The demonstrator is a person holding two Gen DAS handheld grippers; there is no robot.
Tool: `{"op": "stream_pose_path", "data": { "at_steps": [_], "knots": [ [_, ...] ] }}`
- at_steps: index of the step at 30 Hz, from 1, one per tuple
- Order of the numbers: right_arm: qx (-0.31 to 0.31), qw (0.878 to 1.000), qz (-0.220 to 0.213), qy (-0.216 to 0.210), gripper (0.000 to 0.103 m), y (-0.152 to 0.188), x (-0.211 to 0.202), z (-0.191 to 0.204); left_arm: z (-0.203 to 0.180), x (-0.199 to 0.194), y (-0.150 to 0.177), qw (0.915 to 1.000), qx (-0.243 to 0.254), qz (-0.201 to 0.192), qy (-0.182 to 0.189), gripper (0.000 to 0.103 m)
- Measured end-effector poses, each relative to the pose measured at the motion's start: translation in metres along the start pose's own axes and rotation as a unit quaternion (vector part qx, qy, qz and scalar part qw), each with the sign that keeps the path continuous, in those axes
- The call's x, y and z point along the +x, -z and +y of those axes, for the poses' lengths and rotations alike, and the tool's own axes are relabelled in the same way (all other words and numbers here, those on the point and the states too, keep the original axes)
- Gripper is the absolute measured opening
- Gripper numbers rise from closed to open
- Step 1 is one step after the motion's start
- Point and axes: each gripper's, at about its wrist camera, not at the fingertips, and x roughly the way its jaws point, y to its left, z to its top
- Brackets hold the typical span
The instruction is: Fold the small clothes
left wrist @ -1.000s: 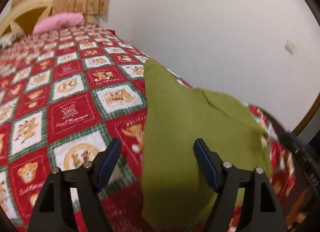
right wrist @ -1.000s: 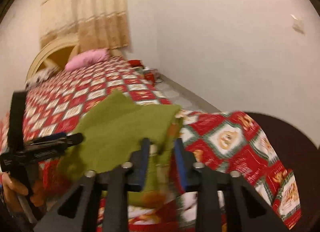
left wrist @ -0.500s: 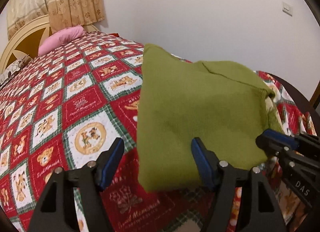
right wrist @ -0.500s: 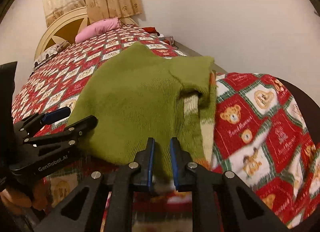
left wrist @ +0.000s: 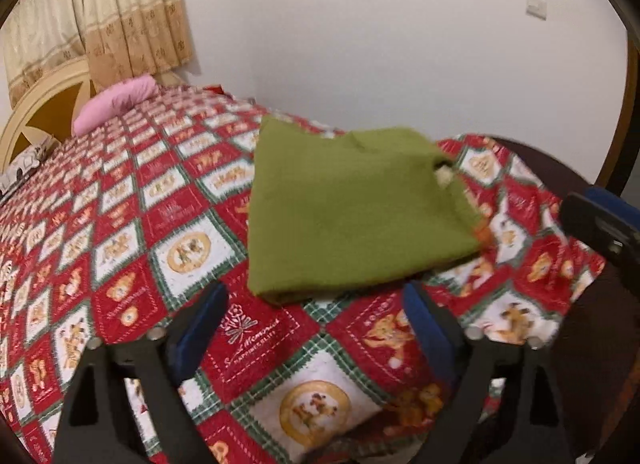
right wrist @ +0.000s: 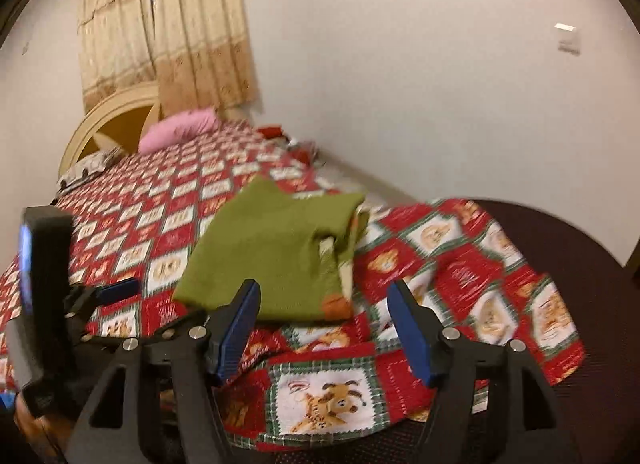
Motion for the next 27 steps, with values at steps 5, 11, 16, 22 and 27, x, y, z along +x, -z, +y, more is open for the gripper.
{"op": "stream_pose_path", "data": {
  "at_steps": [5, 11, 16, 22, 27],
  "knots": [
    [0.015, 1.000, -0.023, -0.003, 0.067, 0.000, -0.024, 0.004, -0.001, -0.042, -0.003, 0.9980, 0.013, -0.057, -0.027, 0.103],
    [0.024, 0.998, -0.063, 0.011, 0.077, 0.007, -0.056, -0.004, -0.006, -0.067, -0.003, 0.9964, 0.003, -0.081, -0.023, 0.103],
    [0.040, 0.996, -0.074, -0.001, 0.077, 0.005, -0.066, -0.007, -0.015, -0.083, -0.002, 0.9939, 0.011, -0.102, -0.041, 0.103],
    [0.033, 0.995, -0.096, -0.002, 0.077, 0.002, -0.078, -0.002, -0.020, -0.092, 0.002, 0.9918, 0.016, -0.116, -0.050, 0.103],
    [0.019, 0.995, -0.100, -0.001, 0.077, 0.003, -0.080, 0.005, -0.018, -0.096, 0.000, 0.9909, 0.013, -0.123, -0.055, 0.103]
  ]
}}
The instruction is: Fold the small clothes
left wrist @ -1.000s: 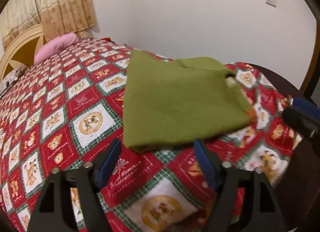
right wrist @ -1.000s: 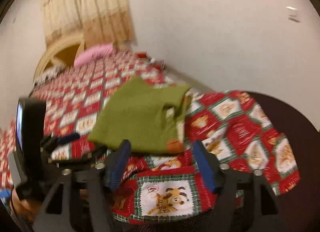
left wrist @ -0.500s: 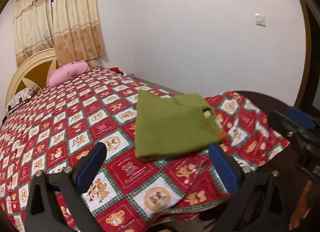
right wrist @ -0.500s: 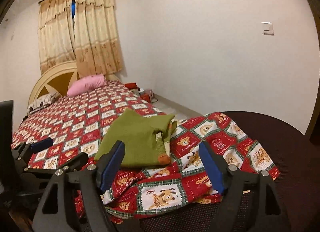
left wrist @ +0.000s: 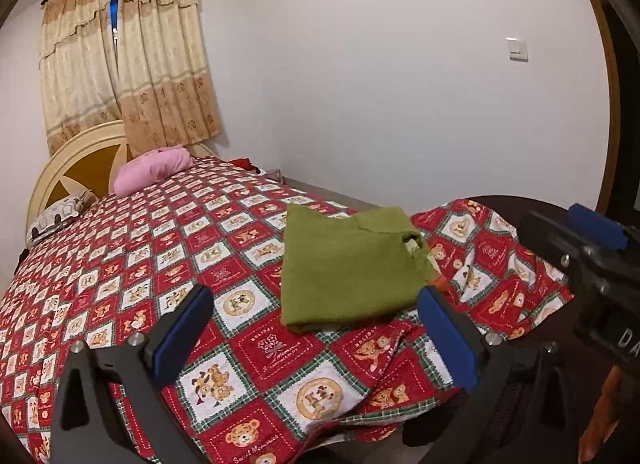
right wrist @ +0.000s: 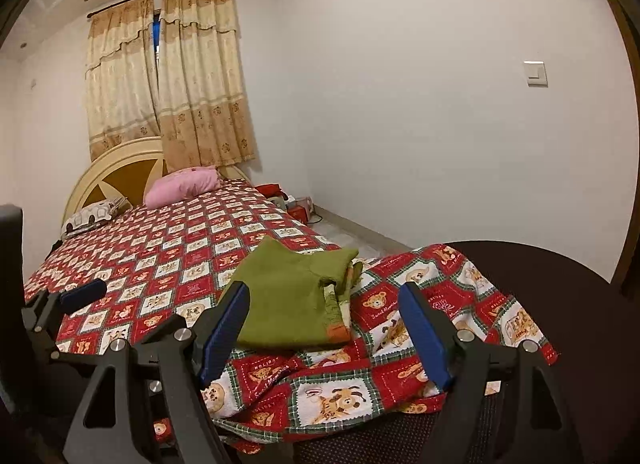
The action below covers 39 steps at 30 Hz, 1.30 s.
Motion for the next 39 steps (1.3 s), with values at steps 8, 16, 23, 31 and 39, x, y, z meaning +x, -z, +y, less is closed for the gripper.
{"op": "stream_pose_path", "data": {
  "at_steps": [8, 16, 23, 31, 39],
  "knots": [
    [0.007, 1.000, -0.002, 0.003, 0.077, -0.0001, 0.0004, -0.0039, 0.0028, 0.0018, 0.0001, 1.0000, -0.007, 0.003, 0.001, 0.103],
    [0.006, 1.000, -0.014, 0.008, 0.078, -0.0013, -0.0030, -0.0047, 0.0038, 0.0003, -0.0001, 0.9999, -0.013, -0.001, 0.000, 0.103],
    [-0.001, 1.000, -0.019, 0.003, 0.078, -0.0009, -0.0060, -0.0005, 0.0026, -0.0042, 0.0013, 0.9999, -0.005, -0.007, -0.007, 0.103],
    [0.000, 1.000, -0.019, 0.003, 0.078, -0.0009, -0.0062, -0.0012, 0.0017, -0.0051, 0.0013, 1.0000, -0.002, -0.005, -0.004, 0.103],
    [0.002, 1.000, -0.015, 0.003, 0.079, -0.0015, -0.0057, -0.0016, 0.0029, -0.0026, 0.0022, 1.0000, -0.008, 0.001, -0.001, 0.103]
  ]
}}
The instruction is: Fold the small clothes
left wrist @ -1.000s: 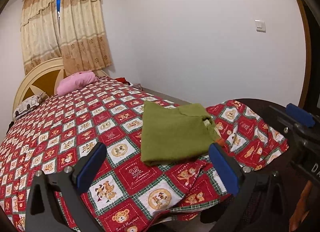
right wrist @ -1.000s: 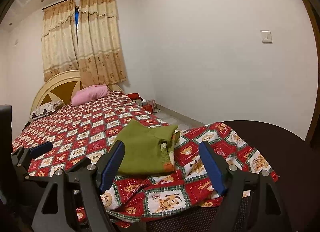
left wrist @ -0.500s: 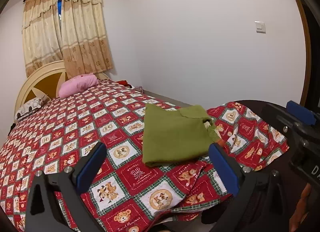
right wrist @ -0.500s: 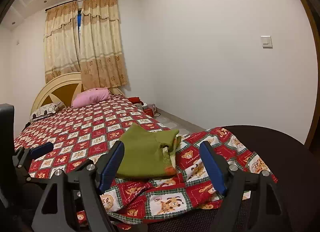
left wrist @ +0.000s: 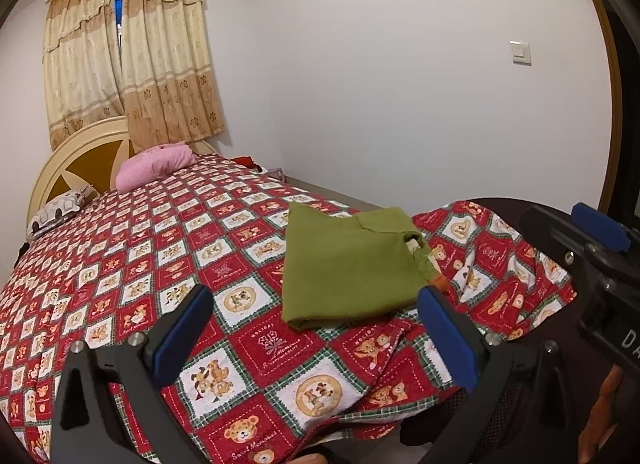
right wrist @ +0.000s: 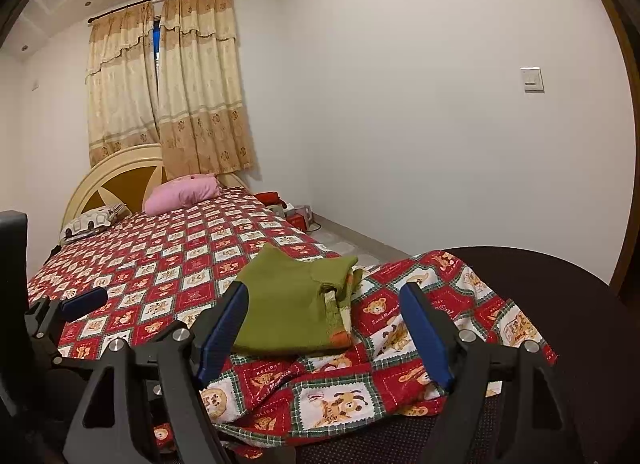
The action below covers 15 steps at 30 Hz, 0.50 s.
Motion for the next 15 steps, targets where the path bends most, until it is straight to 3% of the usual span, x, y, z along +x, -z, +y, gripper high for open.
{"op": "stream_pose_path", "data": {
  "at_steps": [15],
  "knots": [
    [0.001, 1.000, 0.006, -0.001, 0.079, 0.0003, 0.0017, 0.0004, 0.0024, 0.0003, 0.0014, 1.0000, -0.007, 0.003, 0.000, 0.103]
  ]
}}
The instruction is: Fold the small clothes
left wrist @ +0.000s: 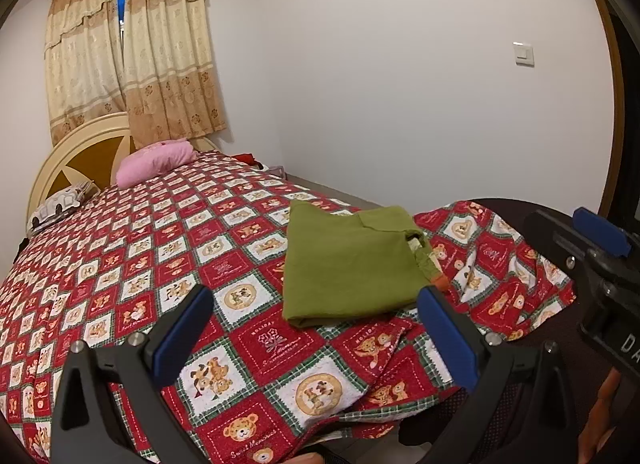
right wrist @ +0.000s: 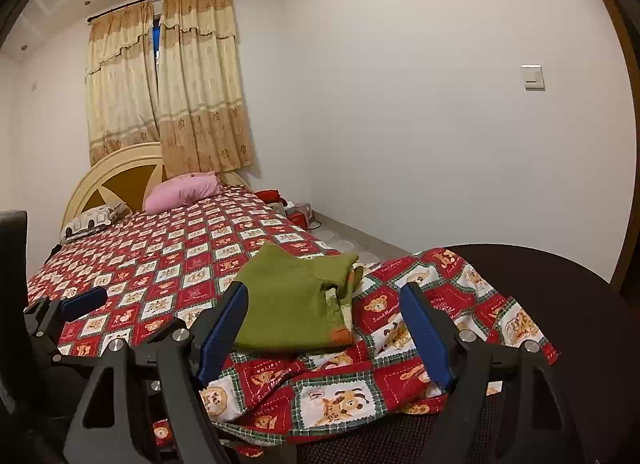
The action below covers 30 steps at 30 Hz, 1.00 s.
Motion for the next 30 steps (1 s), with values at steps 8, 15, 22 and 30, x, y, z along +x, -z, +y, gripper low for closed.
{"op": "stream_pose_path", "data": {
  "at_steps": [8, 15, 22, 30],
  "knots": [
    [0.002, 1.000, 0.000, 0.001, 0.079, 0.0007, 0.0007, -0.0003, -0.0009, -0.0002, 0.0010, 1.0000, -0.001, 0.001, 0.003, 0.103],
    [0.002, 1.000, 0.000, 0.000, 0.079, 0.0015, 0.0013, -0.0008, -0.0031, -0.0005, 0.0020, 1.0000, 0.003, -0.002, -0.005, 0.103],
    [0.000, 1.000, 0.003, 0.000, 0.079, 0.0036, 0.0022, 0.0004, -0.0002, 0.0022, 0.0012, 0.9999, -0.001, 0.001, -0.011, 0.103],
    [0.001, 1.000, 0.005, 0.001, 0.079, 0.0045, 0.0036, 0.0002, 0.0052, 0.0086, 0.0031, 0.9998, -0.015, 0.015, -0.004, 0.103]
  ]
}}
